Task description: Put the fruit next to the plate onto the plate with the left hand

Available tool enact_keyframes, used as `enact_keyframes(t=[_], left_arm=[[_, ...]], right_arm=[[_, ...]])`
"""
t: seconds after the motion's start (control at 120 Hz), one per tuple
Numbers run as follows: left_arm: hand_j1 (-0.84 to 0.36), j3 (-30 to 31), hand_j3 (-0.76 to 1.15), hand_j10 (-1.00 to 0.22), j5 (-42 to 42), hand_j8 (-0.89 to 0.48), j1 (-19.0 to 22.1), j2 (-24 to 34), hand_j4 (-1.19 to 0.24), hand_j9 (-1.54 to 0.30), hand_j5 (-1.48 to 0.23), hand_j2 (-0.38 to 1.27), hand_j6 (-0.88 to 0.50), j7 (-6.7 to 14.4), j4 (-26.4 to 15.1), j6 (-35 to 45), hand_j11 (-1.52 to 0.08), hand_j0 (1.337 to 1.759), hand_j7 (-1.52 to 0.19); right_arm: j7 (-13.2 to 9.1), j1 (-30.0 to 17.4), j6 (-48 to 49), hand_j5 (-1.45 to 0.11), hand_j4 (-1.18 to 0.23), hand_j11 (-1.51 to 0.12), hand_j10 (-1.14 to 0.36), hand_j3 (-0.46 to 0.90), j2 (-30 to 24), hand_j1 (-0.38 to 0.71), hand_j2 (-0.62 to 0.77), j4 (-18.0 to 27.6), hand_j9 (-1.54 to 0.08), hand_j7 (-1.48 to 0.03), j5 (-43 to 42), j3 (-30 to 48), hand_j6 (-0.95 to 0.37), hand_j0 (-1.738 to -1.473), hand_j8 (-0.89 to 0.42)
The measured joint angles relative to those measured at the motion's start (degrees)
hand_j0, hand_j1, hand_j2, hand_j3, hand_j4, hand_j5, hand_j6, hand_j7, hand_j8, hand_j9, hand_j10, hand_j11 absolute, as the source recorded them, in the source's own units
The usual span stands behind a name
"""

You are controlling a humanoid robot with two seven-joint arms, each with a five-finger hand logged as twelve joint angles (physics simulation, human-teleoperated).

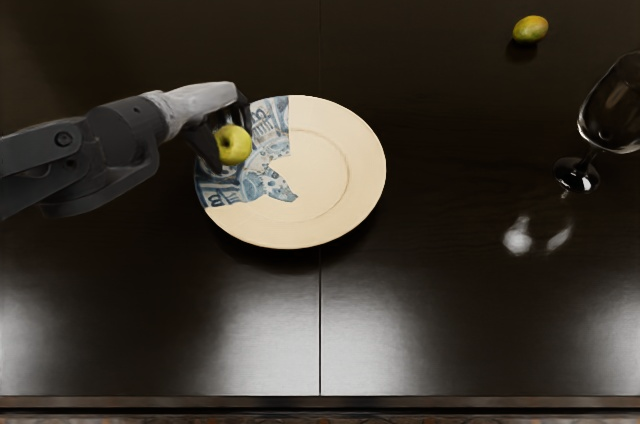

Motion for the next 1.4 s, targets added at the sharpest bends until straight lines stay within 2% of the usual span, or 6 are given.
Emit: enact_keyframes(t=[0.592,0.75,0.9,1.033,1.233,1.4], left_arm=[[-0.22,1.66,0.00,-0.64,0.22,-0.63,1.91,-4.55,-0.65,-0.84,-0.85,0.32,-0.52,0.01,5.66,-1.03,-0.84,1.656,-0.85],[0.04,1.04,0.00,-0.34,0.26,-0.33,1.53,-4.32,-0.35,-0.45,-0.45,0.16,-0.29,-0.01,5.38,-0.91,-0.44,1.657,-0.45],[0.18,-2.85,0.00,-0.18,-2.19,-0.18,1.51,-1.27,-0.18,-0.23,-0.23,0.08,-0.15,-0.01,3.25,-1.06,-0.23,1.658,-0.23],[0.25,-8.63,0.00,-0.11,-17.21,-0.11,1.85,5.64,-0.11,-0.14,-0.14,0.05,-0.09,-0.01,0.07,-2.54,-0.14,1.658,-0.14],[0.29,-16.66,0.00,-0.06,-47.84,-0.06,2.78,20.03,-0.06,-0.07,-0.07,0.02,-0.05,-0.01,-1.54,-24.20,-0.07,1.658,-0.07],[0.31,-19.97,0.00,-0.04,-61.59,-0.04,3.14,24.95,-0.04,-0.05,-0.05,0.01,-0.04,-0.01,-1.57,-30.27,-0.05,1.658,-0.05]], right_arm=[[0.00,0.00,0.00,0.00,0.00,0.00,0.00,0.00,0.00,-0.35,0.00,0.00,0.00,0.00,0.00,0.00,0.00,-1.658,0.00],[0.00,0.00,0.00,0.00,0.00,0.00,0.00,0.00,0.00,-0.35,0.00,0.00,0.00,0.00,0.00,0.00,0.00,-1.658,0.00],[0.00,-0.02,0.00,0.00,0.00,0.00,0.00,0.00,0.00,-0.35,0.00,0.00,0.00,0.00,0.00,0.00,0.00,-1.658,0.00],[0.00,-0.04,0.04,0.00,0.00,0.00,0.00,0.00,0.00,-0.35,0.00,0.02,0.00,0.00,0.00,0.00,0.00,-1.658,0.00],[0.00,-0.07,0.03,0.00,0.00,0.00,0.00,0.00,0.00,-0.35,0.00,0.03,0.00,0.00,0.00,0.00,0.00,-1.658,0.00],[0.00,-0.05,0.04,0.00,0.00,0.00,0.00,0.00,0.00,-0.35,0.00,0.05,0.00,0.00,0.00,0.00,0.00,-1.658,0.00]])
